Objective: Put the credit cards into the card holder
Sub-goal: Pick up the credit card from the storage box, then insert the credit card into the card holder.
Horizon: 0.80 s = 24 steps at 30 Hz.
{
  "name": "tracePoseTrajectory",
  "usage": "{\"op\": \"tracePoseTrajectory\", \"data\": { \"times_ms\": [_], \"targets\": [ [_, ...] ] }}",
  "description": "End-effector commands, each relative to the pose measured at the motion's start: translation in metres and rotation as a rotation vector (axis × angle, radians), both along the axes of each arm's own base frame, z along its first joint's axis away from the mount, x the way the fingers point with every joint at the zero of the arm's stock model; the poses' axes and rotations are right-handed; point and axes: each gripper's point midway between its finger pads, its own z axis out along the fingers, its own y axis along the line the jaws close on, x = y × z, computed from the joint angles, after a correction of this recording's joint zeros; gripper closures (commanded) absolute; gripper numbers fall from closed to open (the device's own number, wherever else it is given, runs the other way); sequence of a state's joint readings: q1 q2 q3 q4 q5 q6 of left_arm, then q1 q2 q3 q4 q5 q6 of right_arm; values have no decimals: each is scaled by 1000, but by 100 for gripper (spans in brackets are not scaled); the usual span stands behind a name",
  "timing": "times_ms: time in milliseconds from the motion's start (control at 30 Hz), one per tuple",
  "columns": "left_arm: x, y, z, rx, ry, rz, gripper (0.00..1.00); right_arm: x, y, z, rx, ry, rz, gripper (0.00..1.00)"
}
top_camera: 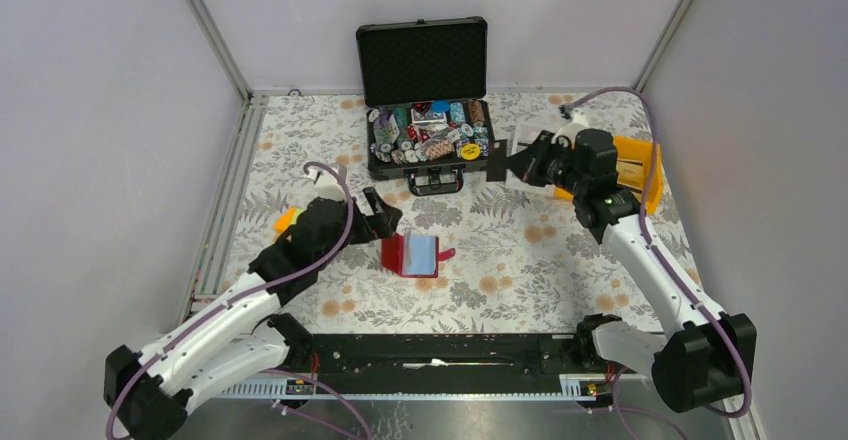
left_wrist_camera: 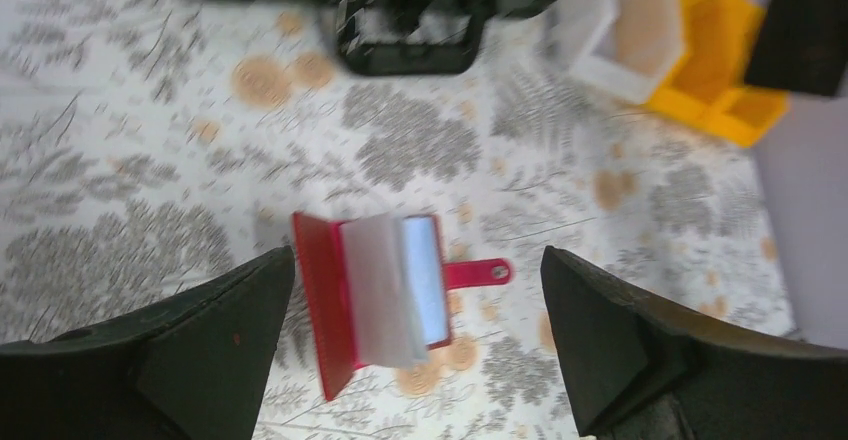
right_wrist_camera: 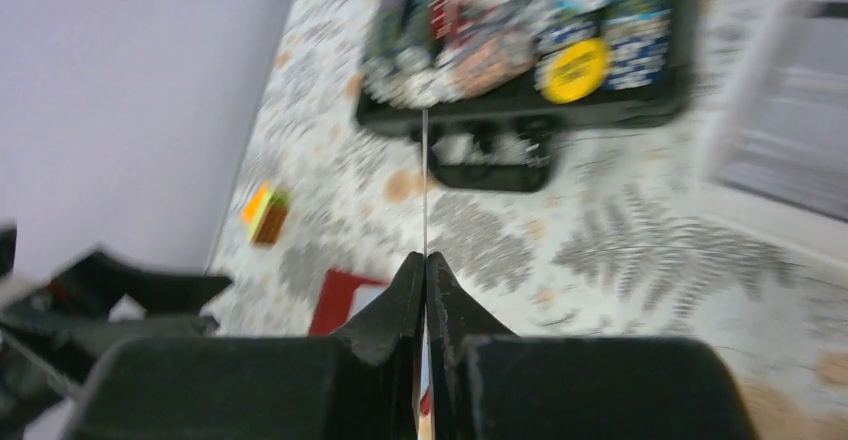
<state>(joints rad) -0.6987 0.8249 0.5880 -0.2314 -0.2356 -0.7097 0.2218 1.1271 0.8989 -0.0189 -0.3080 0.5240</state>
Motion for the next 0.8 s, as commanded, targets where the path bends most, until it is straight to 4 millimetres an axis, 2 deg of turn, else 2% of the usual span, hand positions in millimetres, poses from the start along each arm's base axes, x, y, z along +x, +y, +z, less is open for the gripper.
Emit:
{"op": "tracePoseTrajectory", "data": {
  "times_ms": [0,67,200,333,433,500,600,767],
  "targets": [
    [-3,-21,74,-116,-180,-138,1,-43,65,31,98,-109,344,100],
    [-13,-39,94,-196,-208,-239,1,-59,86,39,153,-115,439,100],
    [-33,-75,126,-379,-216,-431,1,-86,112,58,259,-143,574,100],
    [-40,-91,139,-520,-202,-492,1,-109,129,79,331,-174,681,100],
    [-42,-97,146,-577,-199,-520,3,-119,137,86,356,-179,735,100],
    [-45,-99,153,-617,-215,-543,13,-123,139,88,364,-178,757,100],
    [-48,-99,160,-667,-229,-546,33,-123,140,87,366,-174,766,100],
    [-47,-97,157,-686,-224,-533,65,-123,141,81,365,-159,767,100]
  ]
}}
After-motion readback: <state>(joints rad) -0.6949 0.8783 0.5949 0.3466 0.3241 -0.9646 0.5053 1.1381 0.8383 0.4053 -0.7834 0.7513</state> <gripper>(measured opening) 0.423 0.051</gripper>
